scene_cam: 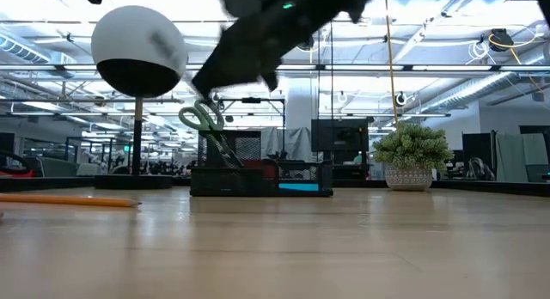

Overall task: Pick and place office supplies into organizer
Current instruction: Put the black pen into the black desk organizer

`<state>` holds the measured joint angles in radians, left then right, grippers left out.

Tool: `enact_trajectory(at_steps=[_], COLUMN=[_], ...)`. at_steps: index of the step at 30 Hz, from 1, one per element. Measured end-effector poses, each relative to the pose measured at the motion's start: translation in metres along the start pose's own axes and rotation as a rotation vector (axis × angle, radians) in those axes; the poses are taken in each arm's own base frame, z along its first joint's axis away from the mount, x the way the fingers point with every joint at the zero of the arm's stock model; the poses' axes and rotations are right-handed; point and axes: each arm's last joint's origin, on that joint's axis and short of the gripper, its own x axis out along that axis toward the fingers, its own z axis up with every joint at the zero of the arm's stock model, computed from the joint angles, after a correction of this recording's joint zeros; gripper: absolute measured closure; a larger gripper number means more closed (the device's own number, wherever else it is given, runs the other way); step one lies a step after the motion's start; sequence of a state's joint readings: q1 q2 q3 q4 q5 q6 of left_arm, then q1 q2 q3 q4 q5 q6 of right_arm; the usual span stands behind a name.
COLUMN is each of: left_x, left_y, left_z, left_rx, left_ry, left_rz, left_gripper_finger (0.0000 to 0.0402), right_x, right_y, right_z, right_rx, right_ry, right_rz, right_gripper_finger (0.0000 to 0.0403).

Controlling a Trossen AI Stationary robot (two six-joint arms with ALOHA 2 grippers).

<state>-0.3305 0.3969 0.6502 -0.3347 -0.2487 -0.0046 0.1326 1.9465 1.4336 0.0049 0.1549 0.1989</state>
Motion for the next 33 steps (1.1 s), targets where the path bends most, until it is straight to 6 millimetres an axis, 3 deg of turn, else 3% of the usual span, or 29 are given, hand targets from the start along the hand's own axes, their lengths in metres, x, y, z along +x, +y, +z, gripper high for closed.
enact_trajectory(at_steps=[5, 9, 13, 27, 33], left_x=[0.0, 0.0, 0.0, 0.0, 0.001], left_y=[0.001, 0.001, 0.001, 0.002, 0.002], left_z=[0.0, 0.0, 0.0, 0.001, 0.004], left_rx=[0.003, 0.003, 0.002, 0.018, 0.027], left_ry=[0.001, -0.001, -0.002, -0.012, -0.034], left_rz=[0.039, 0.041, 0.041, 0.067, 0.096], left_gripper_finger=[0.0229, 0.0229, 0.0229, 0.0229, 0.0229], right_x=[-0.047, -0.066, -0.065, -0.056, -0.052], right_y=[-0.019, -0.033, -0.047, -0.078, -0.107], right_z=[-0.007, -0.021, -0.029, -0.028, -0.026], right_rx=[0.028, 0.036, 0.041, -0.031, -0.05], right_ry=[-0.354, -0.538, -0.543, -0.588, -0.645], right_rz=[0.039, 0.042, 0.005, -0.1, -0.113], right_gripper_finger=[0.0386, 0.0386, 0.0385, 0.0385, 0.0385])
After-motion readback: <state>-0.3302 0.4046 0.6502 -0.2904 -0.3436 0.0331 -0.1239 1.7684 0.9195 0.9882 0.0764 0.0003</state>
